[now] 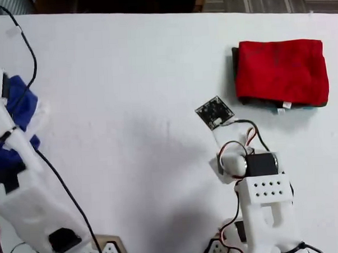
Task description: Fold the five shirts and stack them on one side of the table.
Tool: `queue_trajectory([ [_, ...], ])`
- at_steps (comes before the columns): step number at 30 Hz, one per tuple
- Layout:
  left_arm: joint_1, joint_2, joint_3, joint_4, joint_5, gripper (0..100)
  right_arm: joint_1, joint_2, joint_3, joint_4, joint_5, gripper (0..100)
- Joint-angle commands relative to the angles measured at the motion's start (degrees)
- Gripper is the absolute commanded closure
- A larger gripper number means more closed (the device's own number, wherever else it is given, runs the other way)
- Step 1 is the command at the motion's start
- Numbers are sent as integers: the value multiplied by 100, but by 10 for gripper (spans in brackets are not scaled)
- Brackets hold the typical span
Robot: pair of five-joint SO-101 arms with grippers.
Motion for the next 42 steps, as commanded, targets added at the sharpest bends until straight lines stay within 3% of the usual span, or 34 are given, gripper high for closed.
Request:
queue_trajectory([
  [1, -237, -413, 488, -44, 9, 957, 22, -163, -35, -40, -53, 837],
  [8, -1723, 360, 1305, -1046, 9, 744, 22, -163, -35, -66, -53, 837],
  [18, -2848, 2127, 787, -1952, -343, 736, 13, -145, -35, -75, -9, 837],
  [27, -2514, 3446, -505, -1292, -325, 756, 4, -119, -35, -57, -9, 837],
  [31, -2233, 3596, -1156, -492, -325, 994, 4, -119, -35, -40, -18, 837],
  [35, -2004, 3560, -1833, 53, -44, 976, 13, -119, -35, -40, -44, 837],
  [42, -1705, 3376, -2738, 114, 193, 976, 22, -119, -35, -119, -53, 837],
])
